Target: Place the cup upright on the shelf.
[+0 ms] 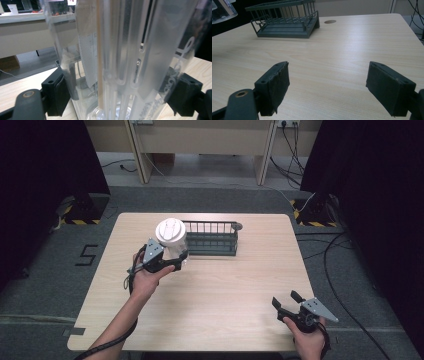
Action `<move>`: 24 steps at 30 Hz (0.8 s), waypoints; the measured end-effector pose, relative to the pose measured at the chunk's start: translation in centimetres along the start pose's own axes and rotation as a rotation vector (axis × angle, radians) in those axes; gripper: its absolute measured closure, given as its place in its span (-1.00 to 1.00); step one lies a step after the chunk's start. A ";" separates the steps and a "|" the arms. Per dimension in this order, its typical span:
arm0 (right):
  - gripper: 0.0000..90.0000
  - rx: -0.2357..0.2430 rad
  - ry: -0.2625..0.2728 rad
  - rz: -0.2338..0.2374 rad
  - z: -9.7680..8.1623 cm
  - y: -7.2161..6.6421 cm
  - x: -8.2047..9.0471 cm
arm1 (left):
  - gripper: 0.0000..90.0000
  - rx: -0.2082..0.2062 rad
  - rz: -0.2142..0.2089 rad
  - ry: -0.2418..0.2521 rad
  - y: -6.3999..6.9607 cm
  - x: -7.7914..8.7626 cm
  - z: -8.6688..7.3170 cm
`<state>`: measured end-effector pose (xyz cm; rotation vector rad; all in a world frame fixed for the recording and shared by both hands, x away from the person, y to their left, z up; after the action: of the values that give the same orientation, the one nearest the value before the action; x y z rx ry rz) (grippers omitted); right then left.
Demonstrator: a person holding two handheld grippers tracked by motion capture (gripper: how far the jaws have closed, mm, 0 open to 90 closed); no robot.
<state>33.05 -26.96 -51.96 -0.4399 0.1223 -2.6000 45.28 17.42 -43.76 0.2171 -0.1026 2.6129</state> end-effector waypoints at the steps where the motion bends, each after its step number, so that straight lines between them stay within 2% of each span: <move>1: -0.57 0.000 -0.001 0.001 0.0 0.0 0.0 | -0.60 -0.004 -0.002 -0.001 0.1 -0.1 0.1; 24: -0.57 -0.001 -0.002 0.000 0.0 0.0 0.0 | -0.60 -0.012 -0.021 0.008 0.9 -2.3 1.6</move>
<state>33.08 -26.97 -51.96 -0.4424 0.1229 -2.5992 46.99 15.39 -42.61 0.2020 -0.1122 2.5917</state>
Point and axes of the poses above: each handheld gripper's, and its own axes: x roughly backward along the jaws, z roughly out of its top, y roughly to its right, the point moved 2 cm from there along -x, roughly forward along the jaws, and after that the axes turned 5 degrees about z, right-handed, at the moved point
